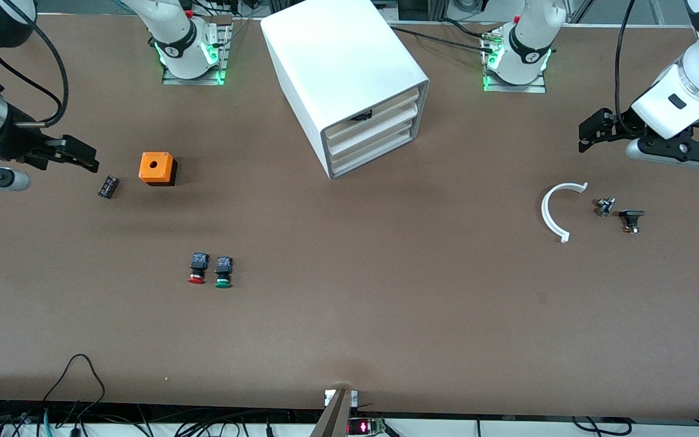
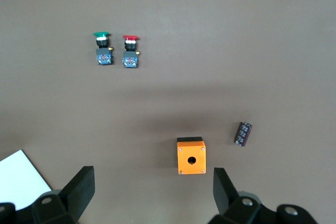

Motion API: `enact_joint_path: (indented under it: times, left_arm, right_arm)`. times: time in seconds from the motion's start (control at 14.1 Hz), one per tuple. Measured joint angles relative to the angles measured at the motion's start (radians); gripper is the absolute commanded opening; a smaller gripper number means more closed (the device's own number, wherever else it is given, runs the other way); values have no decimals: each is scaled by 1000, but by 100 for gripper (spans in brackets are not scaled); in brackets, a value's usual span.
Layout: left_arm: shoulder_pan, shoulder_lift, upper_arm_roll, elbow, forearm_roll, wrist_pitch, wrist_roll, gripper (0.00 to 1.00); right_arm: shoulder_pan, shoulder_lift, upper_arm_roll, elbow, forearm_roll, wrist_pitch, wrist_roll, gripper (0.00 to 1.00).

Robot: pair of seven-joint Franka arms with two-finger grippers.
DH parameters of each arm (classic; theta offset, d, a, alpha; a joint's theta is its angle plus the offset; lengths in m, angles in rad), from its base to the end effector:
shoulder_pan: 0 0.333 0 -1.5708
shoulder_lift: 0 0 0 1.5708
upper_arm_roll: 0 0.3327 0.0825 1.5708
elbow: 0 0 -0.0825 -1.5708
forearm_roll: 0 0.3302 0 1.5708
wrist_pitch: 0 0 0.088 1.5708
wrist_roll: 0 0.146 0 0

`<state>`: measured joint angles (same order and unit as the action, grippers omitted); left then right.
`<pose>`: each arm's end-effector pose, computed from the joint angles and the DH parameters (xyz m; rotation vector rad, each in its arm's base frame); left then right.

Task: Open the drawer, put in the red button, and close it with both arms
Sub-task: 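Move the right gripper to the red button while the left gripper reaches the drawer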

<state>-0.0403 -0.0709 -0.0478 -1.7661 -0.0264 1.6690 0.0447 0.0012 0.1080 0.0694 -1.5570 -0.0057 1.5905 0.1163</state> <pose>0.4785 -0.0466 0.5633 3.1125 -0.2021 -0.0417 0.5301 0.0348 0.5539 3.1335 -0.0713 -0.1162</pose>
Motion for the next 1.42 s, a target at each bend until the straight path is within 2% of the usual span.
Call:
enact_joint_path:
  times: [0.21, 0.57, 1.2, 1.42]
  left_arm:
    - [0, 0, -1, 0, 0, -1, -3, 100]
    - [-1, 9, -5, 0, -36, -40, -19, 100]
    - [-9, 108, -75, 15, -100, -42, -19, 100]
    - [-12, 145, -111, 17, -232, -42, -19, 100]
  right_arm:
    - [1, 35, 1, -11, 0, 10, 0, 100]
    - [8, 117, 8, -16, 0, 119, 0, 100]
    - [70, 324, 10, -62, 1, 429, 86, 100]
    - [73, 399, 9, -66, 1, 497, 89, 100]
